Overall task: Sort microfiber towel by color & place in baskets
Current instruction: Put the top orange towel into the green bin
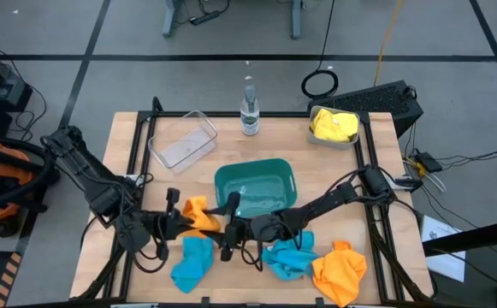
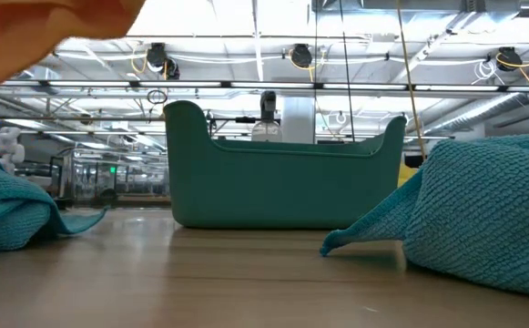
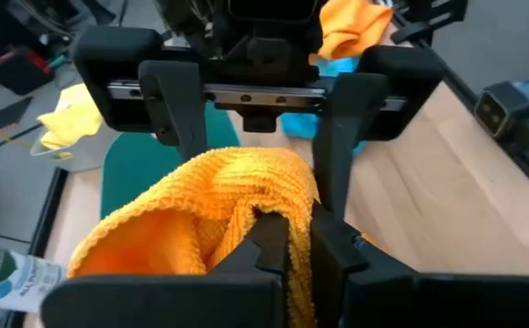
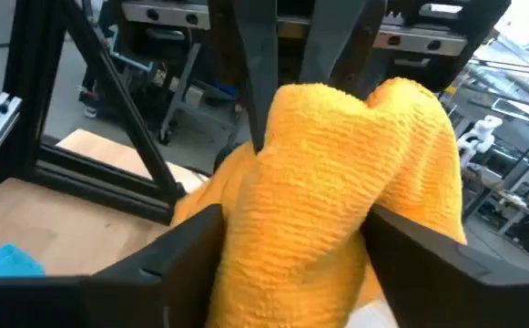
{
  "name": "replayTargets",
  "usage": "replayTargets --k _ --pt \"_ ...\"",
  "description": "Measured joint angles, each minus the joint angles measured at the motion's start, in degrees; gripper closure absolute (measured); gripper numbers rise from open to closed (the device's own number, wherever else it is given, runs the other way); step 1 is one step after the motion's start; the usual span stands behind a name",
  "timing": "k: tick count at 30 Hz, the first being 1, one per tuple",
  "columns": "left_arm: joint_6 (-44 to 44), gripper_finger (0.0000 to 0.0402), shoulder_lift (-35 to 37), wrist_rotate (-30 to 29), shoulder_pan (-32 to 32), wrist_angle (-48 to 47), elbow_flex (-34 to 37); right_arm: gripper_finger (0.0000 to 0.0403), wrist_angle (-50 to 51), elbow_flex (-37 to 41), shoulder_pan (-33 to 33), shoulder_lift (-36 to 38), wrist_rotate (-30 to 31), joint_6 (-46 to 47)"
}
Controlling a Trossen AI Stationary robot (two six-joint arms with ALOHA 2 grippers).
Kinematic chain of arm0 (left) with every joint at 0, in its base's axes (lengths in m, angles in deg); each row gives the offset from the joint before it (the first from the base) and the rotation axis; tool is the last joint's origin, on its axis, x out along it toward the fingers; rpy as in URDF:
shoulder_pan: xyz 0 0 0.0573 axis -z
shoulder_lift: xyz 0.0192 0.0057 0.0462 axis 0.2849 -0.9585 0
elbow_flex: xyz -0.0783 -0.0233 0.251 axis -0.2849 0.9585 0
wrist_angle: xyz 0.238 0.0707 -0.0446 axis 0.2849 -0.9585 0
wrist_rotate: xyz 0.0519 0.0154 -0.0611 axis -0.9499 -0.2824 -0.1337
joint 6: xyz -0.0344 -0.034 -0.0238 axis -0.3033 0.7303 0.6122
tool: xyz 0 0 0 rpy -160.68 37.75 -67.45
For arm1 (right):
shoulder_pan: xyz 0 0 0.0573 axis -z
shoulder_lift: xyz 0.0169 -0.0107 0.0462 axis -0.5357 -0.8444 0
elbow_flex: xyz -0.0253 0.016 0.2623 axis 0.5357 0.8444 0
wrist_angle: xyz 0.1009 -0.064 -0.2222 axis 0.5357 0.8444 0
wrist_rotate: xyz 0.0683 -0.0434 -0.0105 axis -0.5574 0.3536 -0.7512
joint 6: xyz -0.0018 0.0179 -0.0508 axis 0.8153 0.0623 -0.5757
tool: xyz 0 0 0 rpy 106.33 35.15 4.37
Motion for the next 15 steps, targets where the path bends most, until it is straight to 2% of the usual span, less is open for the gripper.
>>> replayTargets --k 3,8,12,15 --pt "0.02 0.0381 0.00 0.63 0.00 0.79 0.00 0.0195 0.01 0.00 -0.04 0.01 0.03 0.16" --pt "3.14 0.0358 -0.08 0.79 0.00 1.11 0.00 0.0300 0.14 0.00 0.00 0.02 0.50 1.38" --pt "5.07 0.0296 -1.11 2.23 0.16 0.50 0.00 0.0380 1.64 0.00 -0.04 0.02 0.70 1.29" --pt "7.02 0.0238 -1.61 2.36 1.62 -0.24 0.04 0.0388 3.73 0.00 -0.04 0.08 1.33 1.40"
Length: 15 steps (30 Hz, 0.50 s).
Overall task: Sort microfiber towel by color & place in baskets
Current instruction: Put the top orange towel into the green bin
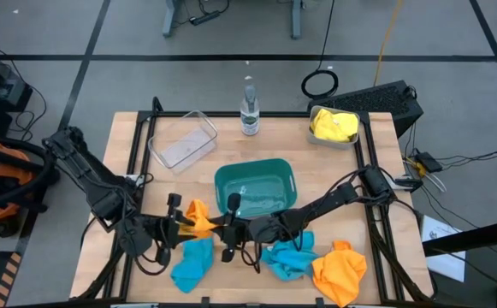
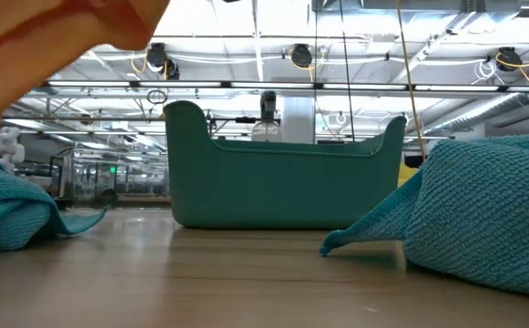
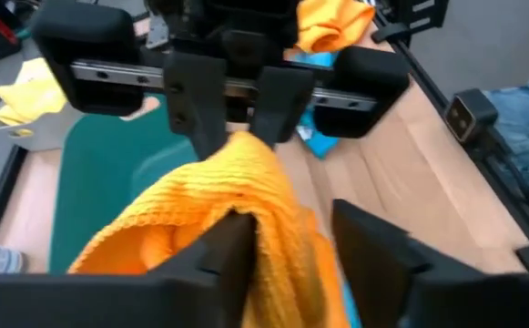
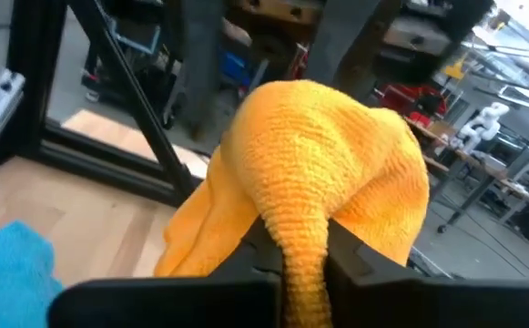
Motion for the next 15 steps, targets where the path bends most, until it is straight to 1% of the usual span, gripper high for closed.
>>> replayTargets --k 3,6,10,12,15 --pt "2.45 0.0186 -0.01 -0.03 1.90 -1.24 0.00 0.0369 2.10 0.00 -0.04 0.15 4.03 0.93" --pt "2.47 0.0154 -0.01 -0.01 4.42 -0.95 0.00 0.0363 4.32 0.00 -0.03 0.45 6.40 1.26" --pt "2.37 0.0145 0.03 -0.10 7.04 -0.97 0.00 0.0372 8.27 0.00 0.00 0.64 6.85 3.07" --pt "1.28 0.0145 0.03 -2.79 8.37 -0.93 0.00 0.0379 10.09 0.00 0.00 0.64 6.64 3.78" --pt "-0.40 0.0144 -0.09 -9.70 9.25 -0.79 0.00 0.0382 10.11 0.00 0.00 0.64 5.17 3.90"
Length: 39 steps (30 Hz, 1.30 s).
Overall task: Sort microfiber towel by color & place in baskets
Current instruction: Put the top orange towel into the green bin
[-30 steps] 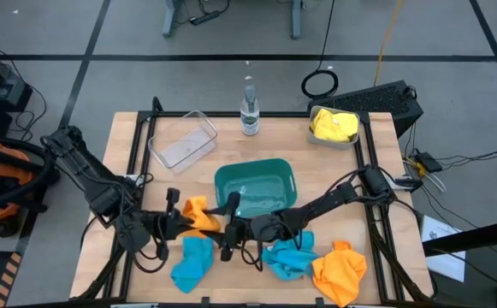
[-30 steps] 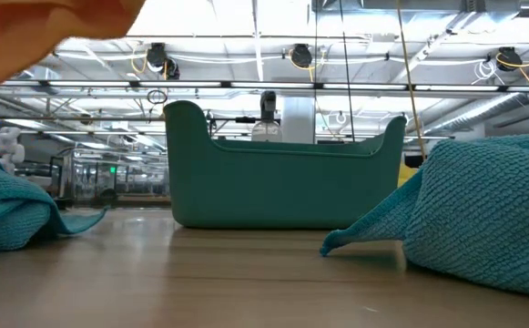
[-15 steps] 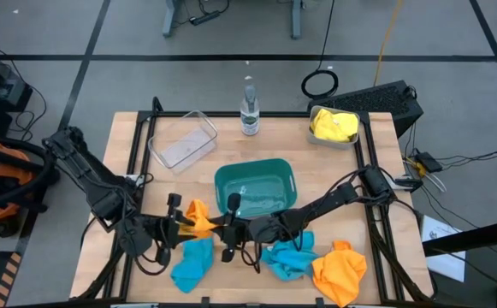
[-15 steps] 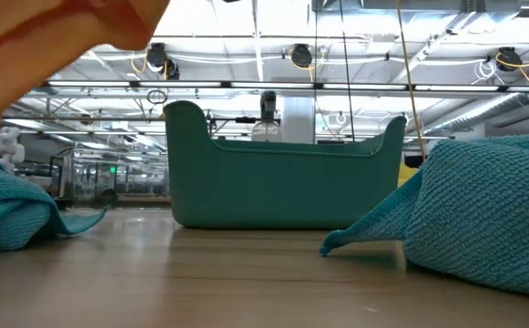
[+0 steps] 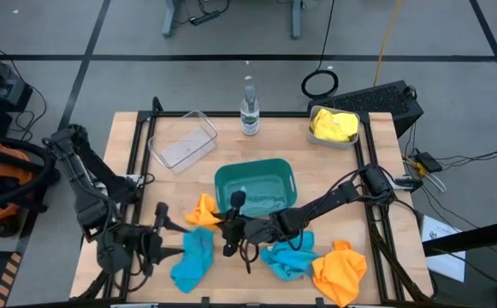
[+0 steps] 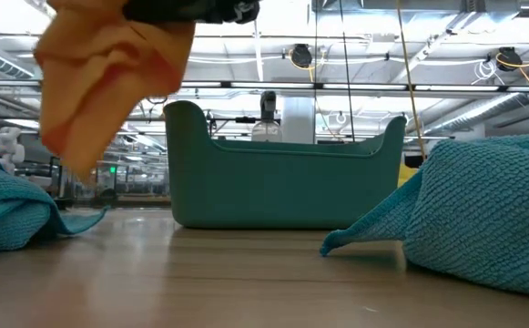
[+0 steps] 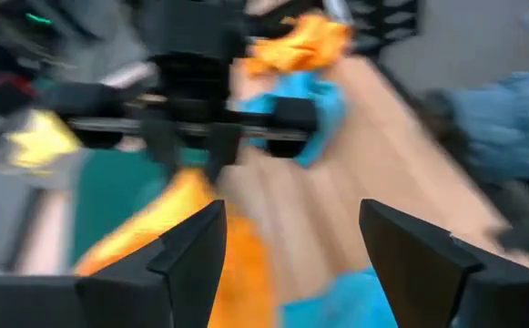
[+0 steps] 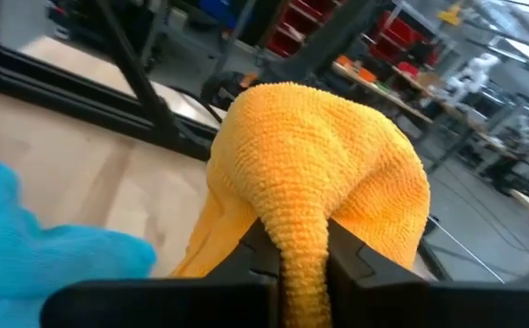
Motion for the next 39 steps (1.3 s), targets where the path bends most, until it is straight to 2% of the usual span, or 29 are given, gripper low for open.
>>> replayTargets --k 3,6,16,24,31,35,39 --pt "-0.13 0.0144 -0.52 -6.22 -0.63 0.22 0.00 0.0381 0.16 -0.24 -0.02 0.00 -2.86 0.43" --pt "-0.17 0.0144 -0.88 -8.20 -2.01 0.27 0.00 0.0379 0.73 -1.47 -0.07 -0.02 -3.29 0.46" --pt "-0.31 0.0144 -4.54 -1.93 -7.63 0.47 0.00 0.0379 11.44 -6.03 -0.57 0.04 -3.26 3.20" --pt "-0.52 0.0144 -8.77 -2.36 -11.18 -0.40 0.00 0.0378 13.47 -6.01 -0.66 0.00 -3.22 2.94" --pt "0.35 0.0147 -9.91 0.43 -13.47 -2.96 0.00 0.0378 18.05 -5.99 -1.39 1.80 -2.87 3.14" --pt "0.81 0.0182 -9.86 0.54 -13.67 -2.56 -0.02 0.0378 19.40 -5.99 -1.53 2.67 -2.87 3.49" --pt "1.42 0.0254 -9.86 0.94 -13.67 -2.79 -0.02 0.0378 19.43 -5.99 -1.51 2.73 -2.82 3.57"
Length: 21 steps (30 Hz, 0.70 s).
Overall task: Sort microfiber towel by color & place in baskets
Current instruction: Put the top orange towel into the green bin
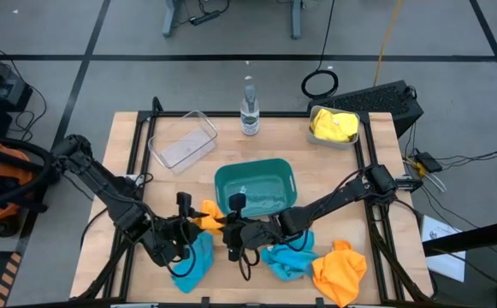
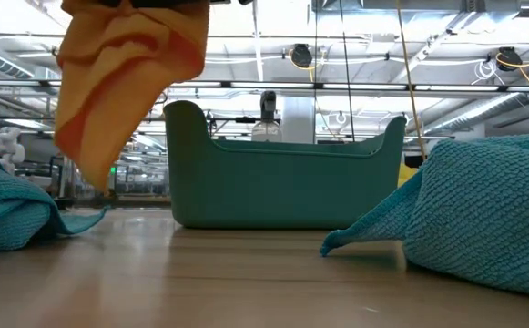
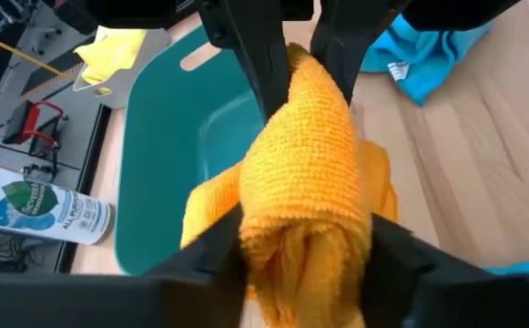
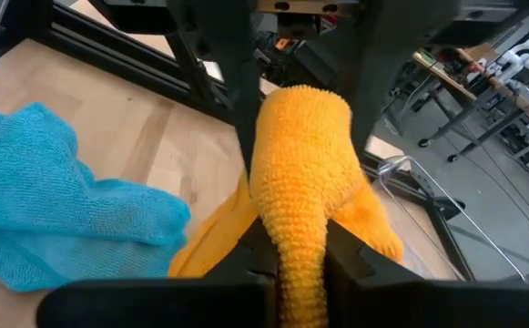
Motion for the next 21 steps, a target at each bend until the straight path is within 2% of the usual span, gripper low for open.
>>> replayTargets --k 5,11,21 --pt "1.16 0.0367 0.00 1.00 -0.02 -0.11 0.00 0.0364 0.16 0.00 -0.15 0.02 2.44 -0.14" --pt "1.98 0.0367 0.02 3.88 -0.04 0.13 -0.04 0.0305 3.82 0.00 -1.38 1.67 3.63 -0.11" --pt "2.97 0.0365 0.00 4.70 -0.07 -0.22 -0.02 0.0210 17.89 -0.02 -7.58 4.86 16.45 4.68"
